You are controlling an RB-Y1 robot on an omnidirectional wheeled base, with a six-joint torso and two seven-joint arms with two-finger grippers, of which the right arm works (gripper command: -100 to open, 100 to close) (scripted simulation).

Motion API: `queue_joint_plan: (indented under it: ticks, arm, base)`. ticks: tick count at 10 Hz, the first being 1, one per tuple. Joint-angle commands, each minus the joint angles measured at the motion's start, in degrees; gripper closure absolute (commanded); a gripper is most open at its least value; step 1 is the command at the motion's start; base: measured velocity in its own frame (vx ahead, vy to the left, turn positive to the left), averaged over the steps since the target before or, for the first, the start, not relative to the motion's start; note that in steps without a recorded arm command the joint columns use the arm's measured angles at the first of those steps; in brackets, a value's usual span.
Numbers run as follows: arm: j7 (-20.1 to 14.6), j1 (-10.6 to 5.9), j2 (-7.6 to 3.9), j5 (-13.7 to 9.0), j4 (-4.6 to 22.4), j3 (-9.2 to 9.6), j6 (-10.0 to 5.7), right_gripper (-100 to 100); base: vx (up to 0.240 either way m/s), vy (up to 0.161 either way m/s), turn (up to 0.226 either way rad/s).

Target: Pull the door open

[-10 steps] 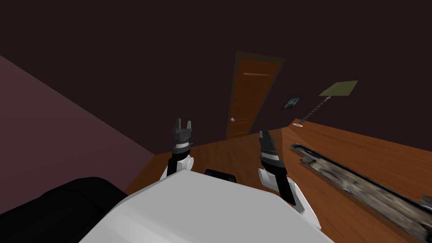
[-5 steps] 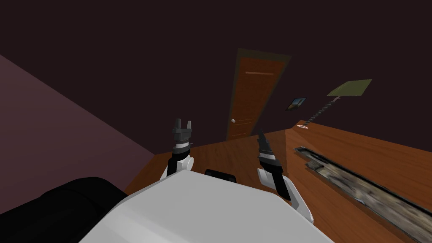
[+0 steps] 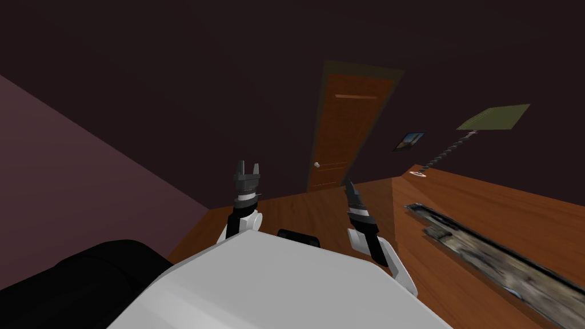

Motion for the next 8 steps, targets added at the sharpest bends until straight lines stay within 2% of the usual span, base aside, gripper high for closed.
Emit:
queue_joint_plan:
  ticks: [1, 8]
  arm:
    - [1.75, -0.49, -0.07, 0.55, 2.08, -0.19, -0.57, -100]
    - [8.72, -3.15, -0.59, 2.81, 11.45, -1.33, -2.82, -100]
  base:
    - [0.105, -0.019, 0.058]
    - [0.093, -0.039, 0.052]
